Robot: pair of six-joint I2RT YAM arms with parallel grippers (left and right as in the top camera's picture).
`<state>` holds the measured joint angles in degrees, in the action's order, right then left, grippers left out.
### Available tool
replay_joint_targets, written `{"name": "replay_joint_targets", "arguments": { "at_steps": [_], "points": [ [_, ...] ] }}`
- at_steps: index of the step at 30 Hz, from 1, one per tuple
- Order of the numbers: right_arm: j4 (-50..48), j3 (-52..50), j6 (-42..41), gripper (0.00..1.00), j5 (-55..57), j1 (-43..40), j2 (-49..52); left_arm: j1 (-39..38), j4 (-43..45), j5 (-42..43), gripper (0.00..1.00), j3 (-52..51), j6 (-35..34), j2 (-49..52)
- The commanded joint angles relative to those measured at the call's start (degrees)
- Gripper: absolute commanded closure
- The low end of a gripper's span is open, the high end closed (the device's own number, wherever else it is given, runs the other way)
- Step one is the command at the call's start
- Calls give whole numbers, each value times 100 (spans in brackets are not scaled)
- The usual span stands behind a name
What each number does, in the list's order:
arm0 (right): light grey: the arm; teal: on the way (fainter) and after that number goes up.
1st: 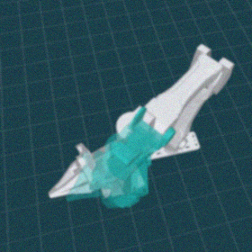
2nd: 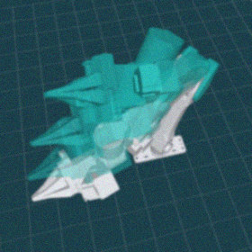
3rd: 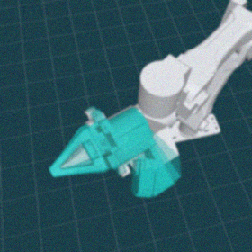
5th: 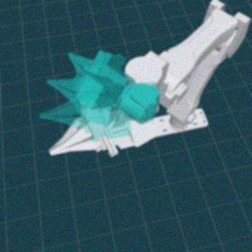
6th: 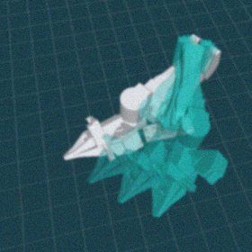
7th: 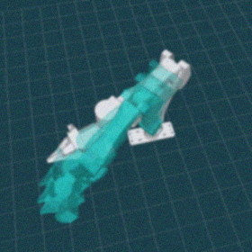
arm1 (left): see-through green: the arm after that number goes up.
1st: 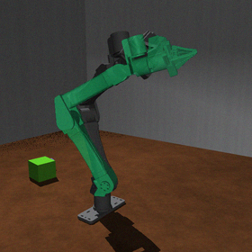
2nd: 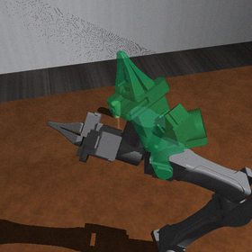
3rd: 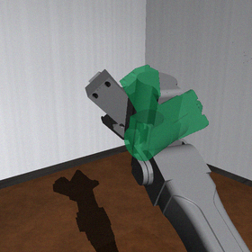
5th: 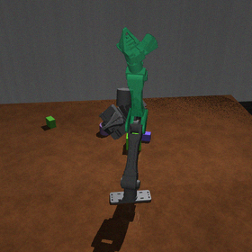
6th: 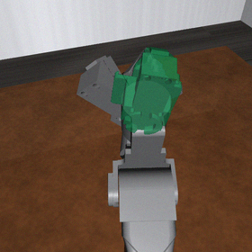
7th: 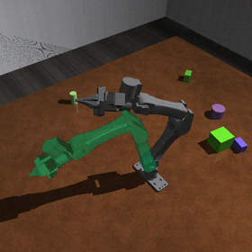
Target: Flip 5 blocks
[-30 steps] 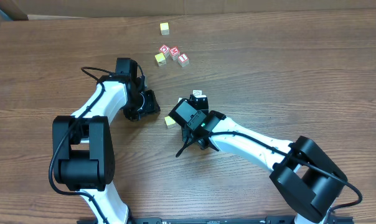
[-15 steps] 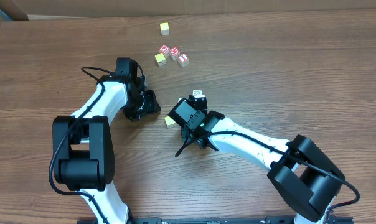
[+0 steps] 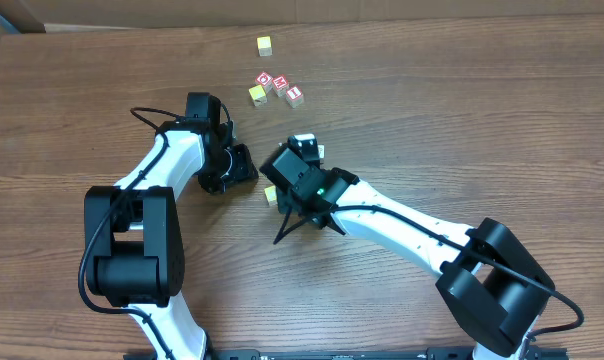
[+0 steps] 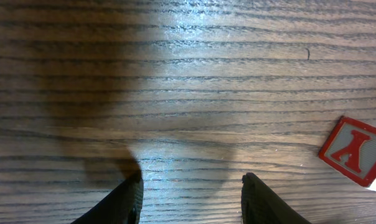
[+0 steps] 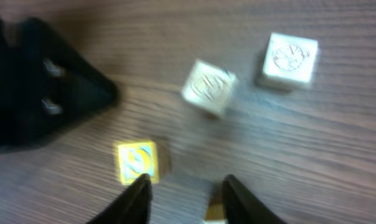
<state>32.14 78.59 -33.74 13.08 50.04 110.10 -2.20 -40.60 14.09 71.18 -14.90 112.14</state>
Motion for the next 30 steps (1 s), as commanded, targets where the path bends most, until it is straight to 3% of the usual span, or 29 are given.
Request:
{"name": "replay_joint_targets", "arguments": {
  "at_steps": [1,2,11,24,30],
  "points": [
    [-76,131,120,91,85,46,-81,28,55,-98,55,-181,-52,101],
    [-81,131,120,96,85,46,-37,26,52,-101,55,-181,-52,101],
    [157,127,120,96,81,48,501,26,24,-98,55,-181,-55,101],
    [680,144,120,96,83,46,407,26,-9,-101,55,-181,-52,101],
    [651,214,118,91,-107,42,44,26,13,-101,54,-181,-52,101]
  ]
}}
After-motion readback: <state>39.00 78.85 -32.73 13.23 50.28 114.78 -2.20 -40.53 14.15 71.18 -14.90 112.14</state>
